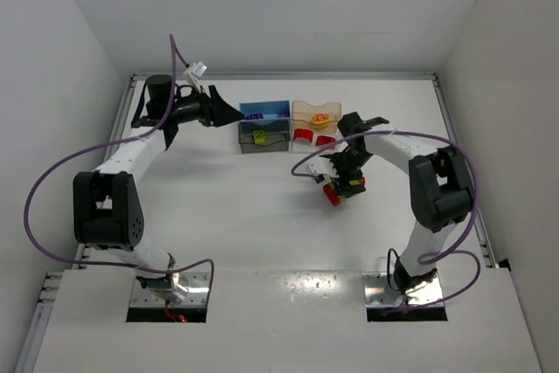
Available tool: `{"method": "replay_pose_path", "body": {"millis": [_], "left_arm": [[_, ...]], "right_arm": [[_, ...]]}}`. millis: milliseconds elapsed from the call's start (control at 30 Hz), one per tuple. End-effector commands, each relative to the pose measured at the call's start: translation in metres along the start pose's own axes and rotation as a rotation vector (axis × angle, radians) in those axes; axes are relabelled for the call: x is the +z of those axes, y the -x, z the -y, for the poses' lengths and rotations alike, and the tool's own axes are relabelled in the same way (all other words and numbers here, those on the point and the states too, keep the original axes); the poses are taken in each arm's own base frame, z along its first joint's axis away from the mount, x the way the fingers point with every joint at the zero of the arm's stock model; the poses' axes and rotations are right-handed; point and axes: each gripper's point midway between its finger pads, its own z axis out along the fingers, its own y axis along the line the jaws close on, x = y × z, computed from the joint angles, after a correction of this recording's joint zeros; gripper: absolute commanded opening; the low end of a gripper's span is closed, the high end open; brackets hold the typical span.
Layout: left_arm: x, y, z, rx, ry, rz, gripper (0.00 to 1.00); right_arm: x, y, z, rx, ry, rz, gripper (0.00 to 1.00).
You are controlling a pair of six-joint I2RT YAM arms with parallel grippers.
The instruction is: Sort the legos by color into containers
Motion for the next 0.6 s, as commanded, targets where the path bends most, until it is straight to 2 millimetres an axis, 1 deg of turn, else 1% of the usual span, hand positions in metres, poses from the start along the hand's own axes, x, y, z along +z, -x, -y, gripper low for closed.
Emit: {"method": "replay_pose_path", "body": {"millis": [0,67,100,233,267,333,400,467,567], "left_arm": [[-0.007,0.011,0.007,0.047,-0.022,0.025,0.77],[-0.008,0.01,0.008,0.057,-0.032,0.022,0.77],[-0.006,0.008,0.005,0.049,-0.03,0.017,0.77],[-0.007,0.007,-0.001,0.04,-0.021,0.018,0.77],[-0.007,0.007,-0.001,0.04,-0.021,0.018,0.77],[-0.007,0.007,-0.001,0.04,-0.021,0.018,0.77],[-0.006,0.002,-0.005,0.024,-0.018,0.008,0.77],[-0.006,0.002,-0.005,0.024,-0.018,0.008,0.77],[-0.006,-0.002,-0.006,0.016,-0.016,0.004,0.77]], "right_arm": [[0.009,-0.004,0.007,-0.063,0.002,-0.022,0.79],[0.011,-0.002,0.007,-0.071,0.006,-0.022,0.81],[0.012,0.003,0.006,-0.08,0.009,-0.012,0.82],[0.017,0.008,0.002,-0.096,0.026,-0.011,0.86],[0.019,0.007,-0.001,-0.092,0.035,-0.011,0.86],[0.019,0.007,-0.002,-0.083,0.035,-0.011,0.87],[0.02,0.011,-0.002,-0.093,0.039,-0.011,0.89],[0.021,0.013,-0.003,-0.101,0.042,-0.01,0.89],[0.026,0.009,-0.007,-0.091,0.068,-0.02,0.89]]}}
